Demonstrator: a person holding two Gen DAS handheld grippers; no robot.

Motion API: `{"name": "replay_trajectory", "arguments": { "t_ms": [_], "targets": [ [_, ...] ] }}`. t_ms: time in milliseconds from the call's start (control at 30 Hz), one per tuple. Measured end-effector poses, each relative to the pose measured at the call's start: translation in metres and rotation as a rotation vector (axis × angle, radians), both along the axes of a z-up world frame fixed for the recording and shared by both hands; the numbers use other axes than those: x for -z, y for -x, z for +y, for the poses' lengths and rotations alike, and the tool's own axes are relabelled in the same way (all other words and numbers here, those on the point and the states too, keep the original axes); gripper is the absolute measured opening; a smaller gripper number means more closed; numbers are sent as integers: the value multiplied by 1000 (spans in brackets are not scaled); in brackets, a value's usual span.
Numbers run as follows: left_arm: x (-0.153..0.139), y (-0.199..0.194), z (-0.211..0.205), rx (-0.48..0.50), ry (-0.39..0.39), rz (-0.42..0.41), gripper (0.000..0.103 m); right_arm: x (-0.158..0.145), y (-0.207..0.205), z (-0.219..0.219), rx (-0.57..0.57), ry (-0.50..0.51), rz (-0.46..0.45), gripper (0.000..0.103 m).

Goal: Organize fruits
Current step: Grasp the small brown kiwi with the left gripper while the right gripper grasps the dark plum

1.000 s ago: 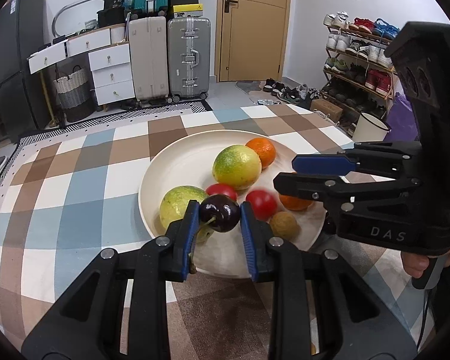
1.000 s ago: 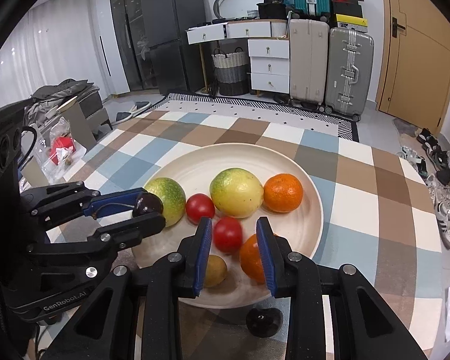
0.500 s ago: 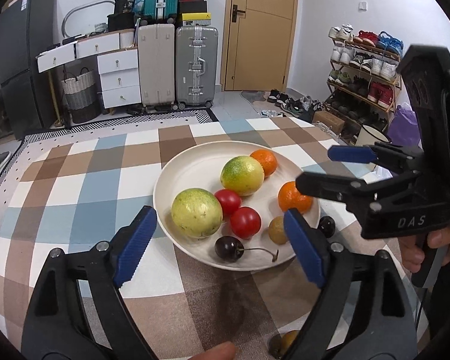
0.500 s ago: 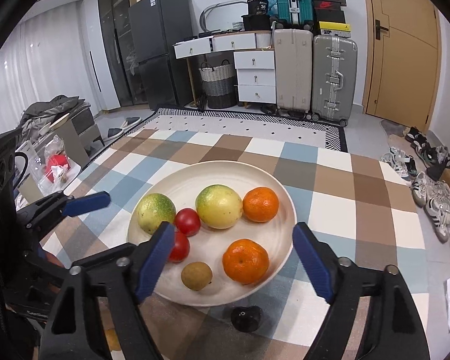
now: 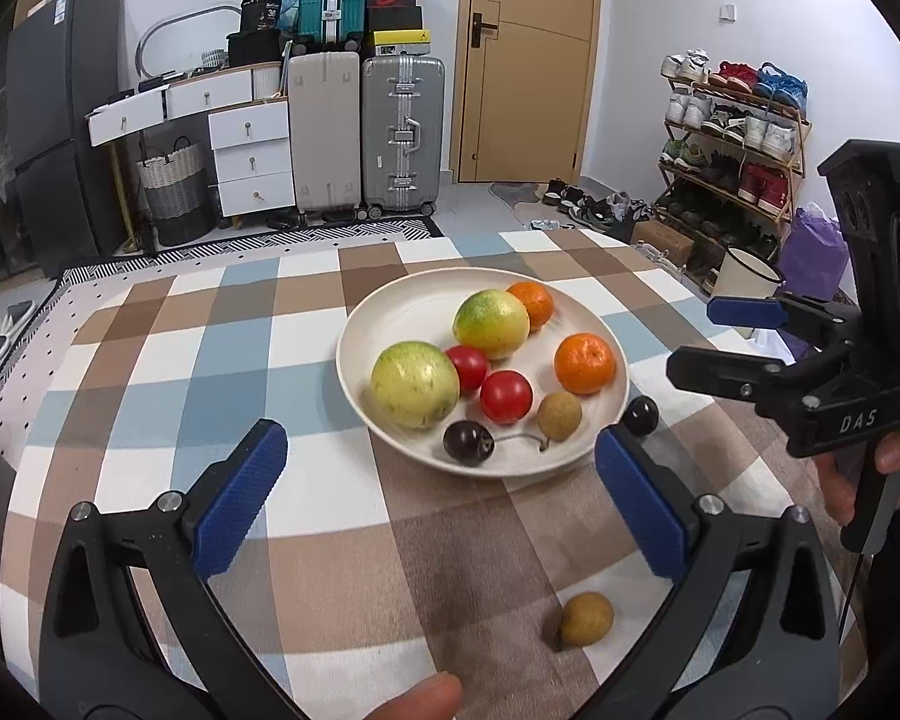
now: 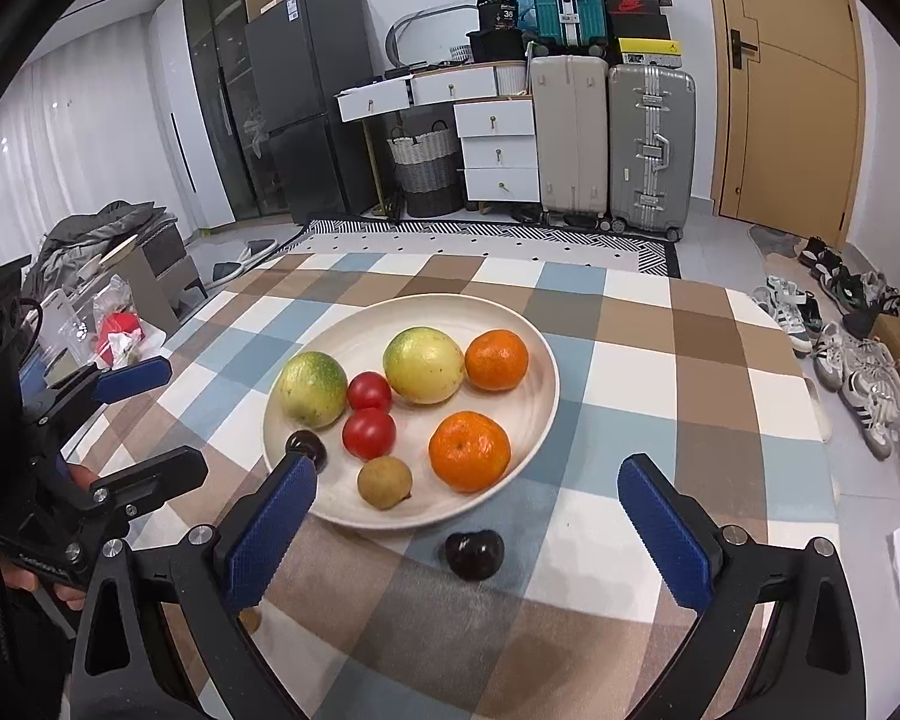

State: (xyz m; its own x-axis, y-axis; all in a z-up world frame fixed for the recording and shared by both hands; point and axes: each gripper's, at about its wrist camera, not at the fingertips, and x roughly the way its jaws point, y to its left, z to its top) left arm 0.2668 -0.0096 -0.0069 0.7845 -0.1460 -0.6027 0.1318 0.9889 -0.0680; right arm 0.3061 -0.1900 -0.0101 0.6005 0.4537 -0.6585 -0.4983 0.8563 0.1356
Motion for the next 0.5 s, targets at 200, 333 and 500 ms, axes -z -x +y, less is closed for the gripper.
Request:
{"name": "replay_trajectory", "arguments": {
  "t_ms": [200, 333, 500],
  "targets": [
    [3, 20, 1, 0, 3, 12, 103, 3, 20, -10, 3, -5, 21, 102],
    [5, 33, -3, 14, -1, 21, 103, 6, 28, -12, 6, 4, 20, 102],
    [18, 41, -13, 67, -1, 58, 103, 13, 27, -10, -1, 16, 43, 102]
  ]
}}
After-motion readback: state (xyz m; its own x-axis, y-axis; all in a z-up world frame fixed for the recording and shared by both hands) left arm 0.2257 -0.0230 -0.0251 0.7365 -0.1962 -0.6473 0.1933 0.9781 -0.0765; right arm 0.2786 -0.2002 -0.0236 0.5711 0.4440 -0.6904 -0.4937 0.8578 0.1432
